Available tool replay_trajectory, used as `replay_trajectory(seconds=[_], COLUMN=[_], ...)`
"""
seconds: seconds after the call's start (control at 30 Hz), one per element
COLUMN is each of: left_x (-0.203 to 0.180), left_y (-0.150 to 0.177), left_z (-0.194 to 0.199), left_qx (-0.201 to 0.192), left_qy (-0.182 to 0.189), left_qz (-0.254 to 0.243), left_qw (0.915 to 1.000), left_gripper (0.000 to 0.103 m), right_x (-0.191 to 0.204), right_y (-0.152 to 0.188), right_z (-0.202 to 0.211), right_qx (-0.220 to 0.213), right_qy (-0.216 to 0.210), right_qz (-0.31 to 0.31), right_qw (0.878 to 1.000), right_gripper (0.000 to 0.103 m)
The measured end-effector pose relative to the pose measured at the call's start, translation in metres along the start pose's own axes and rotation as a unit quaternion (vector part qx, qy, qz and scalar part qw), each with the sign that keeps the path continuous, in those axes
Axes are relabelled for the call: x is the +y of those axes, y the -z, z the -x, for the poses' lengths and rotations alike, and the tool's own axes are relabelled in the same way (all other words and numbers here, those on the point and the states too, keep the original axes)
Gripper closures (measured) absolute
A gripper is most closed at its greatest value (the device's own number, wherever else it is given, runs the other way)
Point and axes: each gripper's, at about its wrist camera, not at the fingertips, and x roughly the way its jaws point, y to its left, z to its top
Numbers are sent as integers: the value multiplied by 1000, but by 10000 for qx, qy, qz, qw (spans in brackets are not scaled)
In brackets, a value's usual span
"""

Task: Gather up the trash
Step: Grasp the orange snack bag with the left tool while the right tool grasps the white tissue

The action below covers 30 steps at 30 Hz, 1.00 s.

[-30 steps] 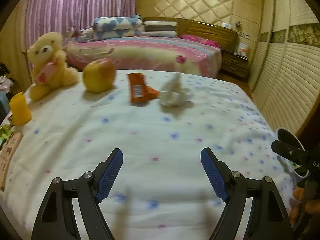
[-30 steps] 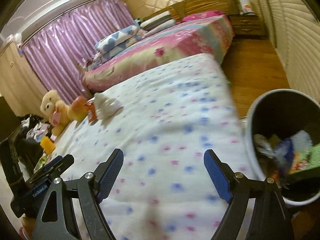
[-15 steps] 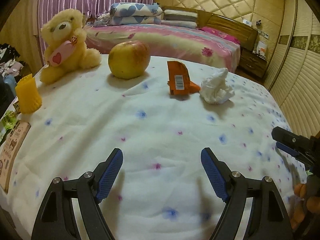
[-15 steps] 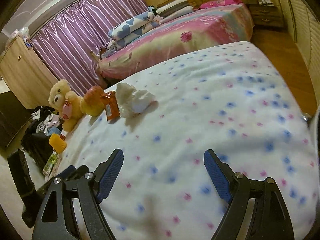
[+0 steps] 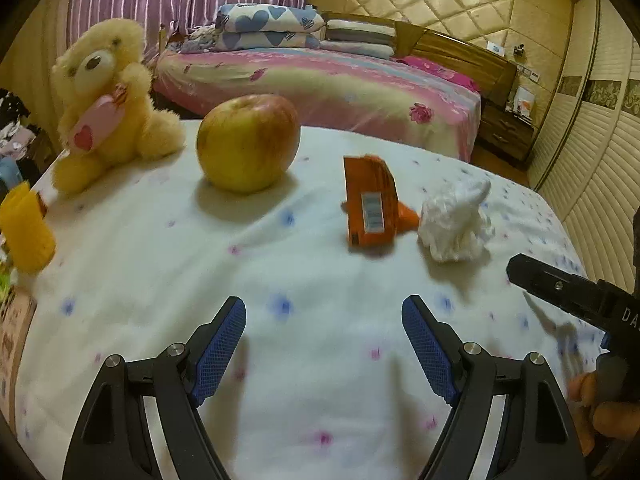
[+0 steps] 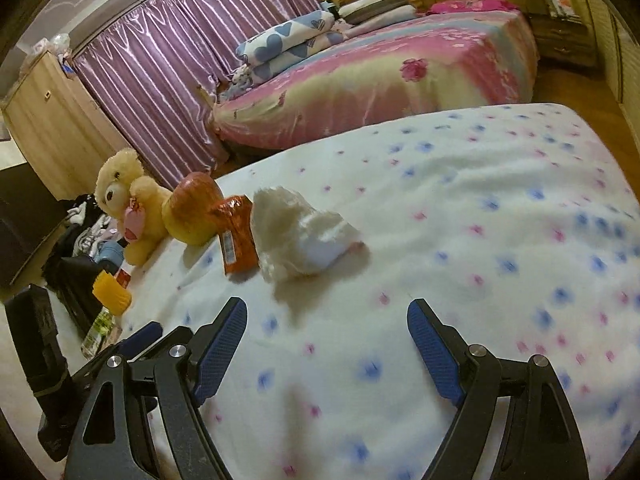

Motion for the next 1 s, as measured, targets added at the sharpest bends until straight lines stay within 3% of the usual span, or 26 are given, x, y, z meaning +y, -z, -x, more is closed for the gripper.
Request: replay_trajectory(seconds=[0.23, 0.33, 0.37, 0.4, 0.43, 0.5, 0.63, 0.77, 1.0], left_x=[0, 0, 0, -1, -3, -6, -13, -18, -13], left_y=[-22, -30, -31, -34, -35, -40, -45, -46, -42], left_z=[-29, -43, -47, -51, -53, -58, -66, -79, -69], left_qx=[11, 68, 95, 112, 98, 22, -42, 170, 123], left_qy=[97, 210, 234, 250, 252, 318, 377, 496, 594], left_qz=[-69, -34, -29, -36, -42, -68, -173, -245, -173], left_qw=[9999, 9997, 9997, 9996, 9996, 9995, 9991, 9983, 9980], left_gripper=[23, 23, 23, 23, 23, 24, 27, 73, 89], right_x=[-1, -2, -2, -1, -1, -3, -11, -17, -24], right_y=[-22, -28, -30, -32, -33, -33, -31, -26, -17], right_z=[-30, -42, -45, -49, -50, -49, -45, -35, -18], right_qx=[98, 162, 174, 231, 277, 249, 209, 103, -10], right_qy=[-237, -279, -325, -360, -379, -385, -453, -467, -464], right_qz=[-110, -98, -67, -13, 0, -1, -137, -233, -365], right_qw=[9996, 9994, 9993, 9991, 9989, 9989, 9987, 9986, 9983], right_gripper=[23, 34, 43, 63, 71, 80, 87, 87, 88])
